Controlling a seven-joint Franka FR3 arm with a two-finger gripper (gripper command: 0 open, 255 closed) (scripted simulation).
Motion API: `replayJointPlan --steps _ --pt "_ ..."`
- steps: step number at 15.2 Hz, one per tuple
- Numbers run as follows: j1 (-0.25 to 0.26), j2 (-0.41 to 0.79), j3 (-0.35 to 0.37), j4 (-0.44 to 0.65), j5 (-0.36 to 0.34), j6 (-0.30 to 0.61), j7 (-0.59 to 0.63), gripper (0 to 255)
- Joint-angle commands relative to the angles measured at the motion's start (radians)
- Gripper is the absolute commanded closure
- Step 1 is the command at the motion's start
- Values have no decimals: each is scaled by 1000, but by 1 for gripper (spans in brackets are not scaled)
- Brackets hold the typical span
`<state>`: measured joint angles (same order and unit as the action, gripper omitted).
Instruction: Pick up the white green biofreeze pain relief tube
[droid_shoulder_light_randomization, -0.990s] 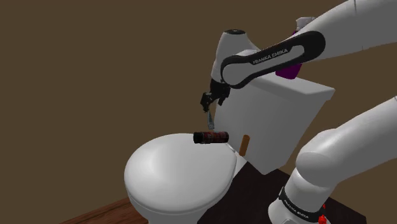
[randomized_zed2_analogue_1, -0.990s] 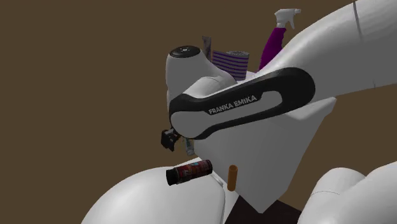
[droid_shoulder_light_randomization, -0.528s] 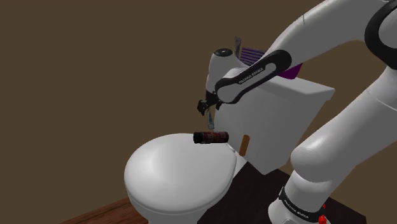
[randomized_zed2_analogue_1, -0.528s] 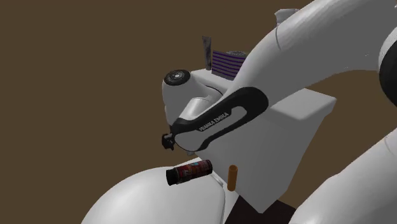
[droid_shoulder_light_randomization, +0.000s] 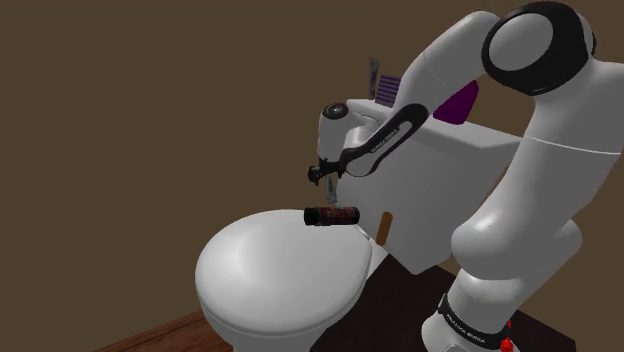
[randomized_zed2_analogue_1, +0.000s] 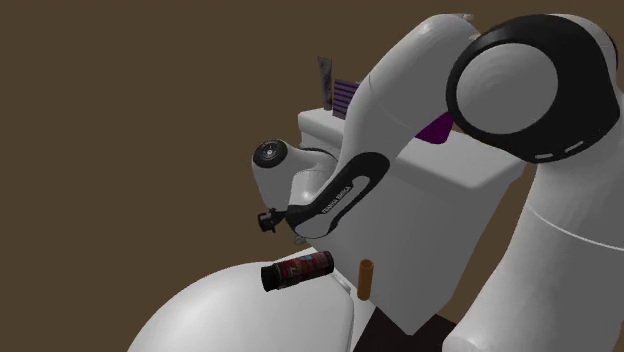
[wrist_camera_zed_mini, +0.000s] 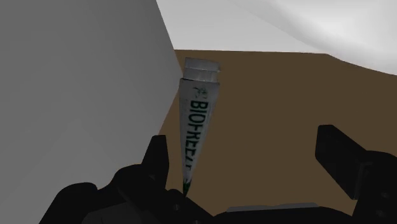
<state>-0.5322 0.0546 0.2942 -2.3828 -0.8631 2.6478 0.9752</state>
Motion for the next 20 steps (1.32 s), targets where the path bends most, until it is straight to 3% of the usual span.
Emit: replayJointPlan --steps 1,6,14,16,17,20 --pt "-6 66 -23 48 -116 -3 114 0" --pt "9 231 -95 189 -320 -32 331 0" --pt "31 327 -128 223 -443 -12 457 0" --pt "31 327 -127 223 -443 -12 457 0" --pt "31 330 -127 226 -443 -13 457 255" --pt "30 333 -127 230 -440 -13 453 255"
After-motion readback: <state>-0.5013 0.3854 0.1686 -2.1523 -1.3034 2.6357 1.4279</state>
